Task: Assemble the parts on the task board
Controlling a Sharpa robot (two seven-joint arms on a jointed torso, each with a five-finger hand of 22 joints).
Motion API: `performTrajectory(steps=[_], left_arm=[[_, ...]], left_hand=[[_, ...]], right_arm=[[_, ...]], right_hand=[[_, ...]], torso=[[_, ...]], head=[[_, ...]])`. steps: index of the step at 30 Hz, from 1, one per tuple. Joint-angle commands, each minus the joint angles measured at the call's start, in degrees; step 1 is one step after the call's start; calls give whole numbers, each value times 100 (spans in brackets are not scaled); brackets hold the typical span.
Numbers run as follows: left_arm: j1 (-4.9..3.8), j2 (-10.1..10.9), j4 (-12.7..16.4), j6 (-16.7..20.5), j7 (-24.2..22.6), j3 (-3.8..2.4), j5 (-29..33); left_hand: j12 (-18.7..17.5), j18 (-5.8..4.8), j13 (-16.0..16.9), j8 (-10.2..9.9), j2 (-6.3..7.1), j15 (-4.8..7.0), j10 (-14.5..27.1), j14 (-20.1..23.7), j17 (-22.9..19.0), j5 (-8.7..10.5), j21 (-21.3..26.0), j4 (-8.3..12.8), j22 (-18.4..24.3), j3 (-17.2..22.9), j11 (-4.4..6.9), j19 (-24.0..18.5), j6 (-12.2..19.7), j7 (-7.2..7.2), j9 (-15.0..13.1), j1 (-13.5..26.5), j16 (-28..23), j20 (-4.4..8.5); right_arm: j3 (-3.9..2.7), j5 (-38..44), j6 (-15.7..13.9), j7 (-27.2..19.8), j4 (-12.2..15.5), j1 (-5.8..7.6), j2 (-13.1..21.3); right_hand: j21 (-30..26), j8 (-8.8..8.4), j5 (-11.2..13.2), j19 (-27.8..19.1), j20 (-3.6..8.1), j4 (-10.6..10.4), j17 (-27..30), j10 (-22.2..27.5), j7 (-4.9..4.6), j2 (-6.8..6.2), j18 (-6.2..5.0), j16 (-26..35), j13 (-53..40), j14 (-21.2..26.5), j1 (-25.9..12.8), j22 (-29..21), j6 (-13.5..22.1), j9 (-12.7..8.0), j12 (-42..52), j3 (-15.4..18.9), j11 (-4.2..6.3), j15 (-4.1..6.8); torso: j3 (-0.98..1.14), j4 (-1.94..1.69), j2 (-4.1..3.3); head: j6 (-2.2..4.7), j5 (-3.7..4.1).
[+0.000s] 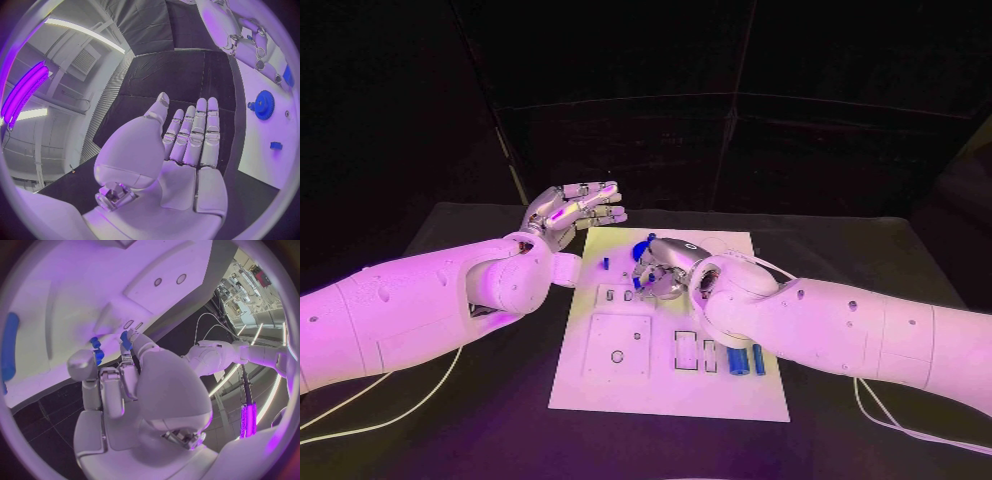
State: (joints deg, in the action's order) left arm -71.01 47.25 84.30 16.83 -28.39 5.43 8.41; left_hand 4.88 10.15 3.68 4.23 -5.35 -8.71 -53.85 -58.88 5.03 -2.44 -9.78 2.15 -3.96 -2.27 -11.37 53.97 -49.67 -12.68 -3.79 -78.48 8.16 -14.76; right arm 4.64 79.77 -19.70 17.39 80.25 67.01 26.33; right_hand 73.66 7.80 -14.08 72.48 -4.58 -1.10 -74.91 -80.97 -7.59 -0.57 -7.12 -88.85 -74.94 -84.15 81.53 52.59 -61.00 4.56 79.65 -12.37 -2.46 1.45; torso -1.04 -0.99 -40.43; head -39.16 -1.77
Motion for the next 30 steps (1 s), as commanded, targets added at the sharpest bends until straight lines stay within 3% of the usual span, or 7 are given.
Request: performTrajectory(steps=[1,30], left_arm=[[-13,-7,7,-9,-76,-5,-25],[-13,-28,-12,-37,-55,-5,-25]], left_hand=[[-29,21,1,-14,-45,3,-15,-41,-10,-25,35,22,9,3,-7,37,-57,-164,-5,26,-20,7],[-29,20,1,-14,-41,2,-23,-39,-12,-25,44,25,10,4,-7,38,-65,-165,-6,38,-27,7]], right_arm=[[0,142,93,6,-28,-6,-31],[6,188,459,69,-135,-117,-84]], right_hand=[[-5,30,-26,-10,24,-129,-1218,4,65,24,26,-9,-195,-522,-15,-5,-117,44,-24,-172,30,40],[-35,0,3,-27,20,-140,-1196,41,46,-108,21,0,-165,-517,-184,-48,-56,37,-59,-199,15,31]], torso=[[-1,-5,4],[0,2,3]], head=[[-8,-9],[-55,-37]])
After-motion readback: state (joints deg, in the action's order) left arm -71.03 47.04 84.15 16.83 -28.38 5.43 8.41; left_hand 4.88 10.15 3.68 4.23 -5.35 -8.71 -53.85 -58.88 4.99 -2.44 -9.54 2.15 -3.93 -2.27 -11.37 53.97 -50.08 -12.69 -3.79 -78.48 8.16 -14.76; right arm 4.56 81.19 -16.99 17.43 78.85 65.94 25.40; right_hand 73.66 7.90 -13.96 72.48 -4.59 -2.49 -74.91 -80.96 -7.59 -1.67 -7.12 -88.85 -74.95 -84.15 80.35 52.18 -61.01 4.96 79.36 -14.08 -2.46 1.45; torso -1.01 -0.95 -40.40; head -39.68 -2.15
